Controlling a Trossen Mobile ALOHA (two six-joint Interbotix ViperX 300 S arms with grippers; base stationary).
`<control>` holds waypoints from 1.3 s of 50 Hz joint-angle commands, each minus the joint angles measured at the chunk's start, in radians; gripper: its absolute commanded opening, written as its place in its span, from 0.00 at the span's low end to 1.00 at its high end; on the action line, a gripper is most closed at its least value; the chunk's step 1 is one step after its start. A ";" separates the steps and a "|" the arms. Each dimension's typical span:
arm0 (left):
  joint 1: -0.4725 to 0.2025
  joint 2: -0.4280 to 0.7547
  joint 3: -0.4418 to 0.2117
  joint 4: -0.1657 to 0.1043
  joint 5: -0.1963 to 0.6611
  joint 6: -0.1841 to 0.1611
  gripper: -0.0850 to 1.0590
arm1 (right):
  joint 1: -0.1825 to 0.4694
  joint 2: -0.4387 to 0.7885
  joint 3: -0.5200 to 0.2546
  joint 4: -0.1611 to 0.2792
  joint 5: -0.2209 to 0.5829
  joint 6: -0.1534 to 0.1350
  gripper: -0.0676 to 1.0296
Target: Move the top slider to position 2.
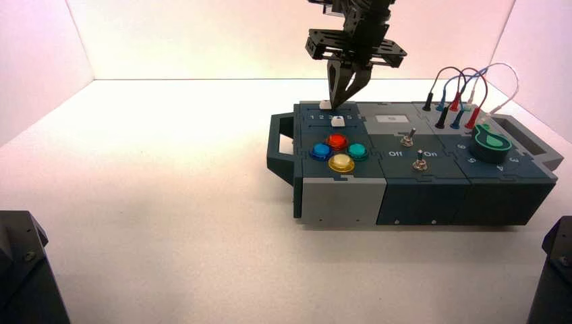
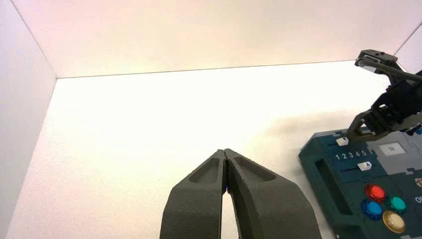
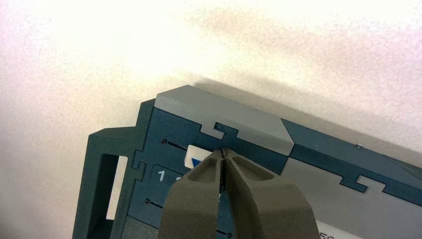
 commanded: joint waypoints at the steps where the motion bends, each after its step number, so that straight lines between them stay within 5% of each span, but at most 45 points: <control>1: 0.003 0.009 -0.014 0.000 -0.008 0.002 0.05 | 0.014 -0.009 -0.020 0.008 -0.002 0.002 0.04; 36: 0.003 0.008 -0.014 0.000 -0.008 0.002 0.05 | 0.032 0.006 -0.023 0.018 0.005 0.002 0.04; 65: 0.003 0.006 -0.012 0.000 -0.008 0.002 0.05 | 0.008 -0.005 -0.008 -0.015 0.017 0.018 0.04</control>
